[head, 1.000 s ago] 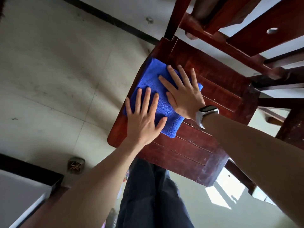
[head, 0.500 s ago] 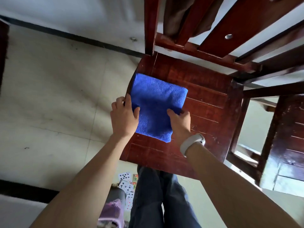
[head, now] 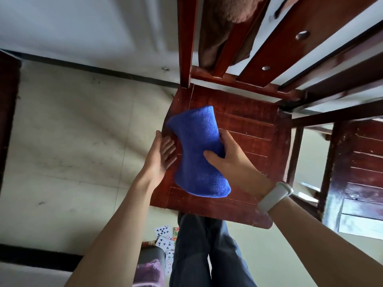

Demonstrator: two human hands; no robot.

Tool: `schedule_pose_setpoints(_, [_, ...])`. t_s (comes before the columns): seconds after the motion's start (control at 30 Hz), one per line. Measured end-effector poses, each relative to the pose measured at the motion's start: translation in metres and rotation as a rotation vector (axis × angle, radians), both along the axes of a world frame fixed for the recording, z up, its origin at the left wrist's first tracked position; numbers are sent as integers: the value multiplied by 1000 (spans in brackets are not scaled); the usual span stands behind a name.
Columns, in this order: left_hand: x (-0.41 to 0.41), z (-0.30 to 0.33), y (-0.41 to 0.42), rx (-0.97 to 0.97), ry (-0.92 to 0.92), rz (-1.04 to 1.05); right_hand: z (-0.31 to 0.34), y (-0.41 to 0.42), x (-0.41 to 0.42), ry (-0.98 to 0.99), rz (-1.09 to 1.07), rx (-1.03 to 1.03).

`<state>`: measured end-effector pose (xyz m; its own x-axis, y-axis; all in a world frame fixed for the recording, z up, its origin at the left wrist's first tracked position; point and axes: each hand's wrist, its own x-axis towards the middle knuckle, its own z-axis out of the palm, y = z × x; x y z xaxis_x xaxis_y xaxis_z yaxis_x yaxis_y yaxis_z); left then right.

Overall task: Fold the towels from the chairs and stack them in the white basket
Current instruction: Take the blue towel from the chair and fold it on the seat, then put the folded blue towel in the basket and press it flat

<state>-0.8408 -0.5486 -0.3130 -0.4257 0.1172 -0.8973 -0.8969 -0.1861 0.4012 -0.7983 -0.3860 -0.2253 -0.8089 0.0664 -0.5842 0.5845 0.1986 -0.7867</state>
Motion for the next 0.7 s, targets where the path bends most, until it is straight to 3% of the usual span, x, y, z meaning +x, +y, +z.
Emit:
schedule_pose_setpoints(0.1, [7,6,3,215,-124,2,14,21,10,-39,-107,-64])
schedule_pose_setpoints(0.27, [26,24,26,235,-274,-96,32,51,36,-100,-343,-182])
schedule_pose_setpoints(0.37, [40,36,50,225,-343,-165,48,61,55,-104,-366,-176])
schedule_pose_setpoints(0.57, [62,76,87,321,-218,-427,81,87,100,-107,-469,-268])
schedule_pose_setpoints(0.7, [77,102,109,394,-151,-508,98,114,145,-104,-557,-184])
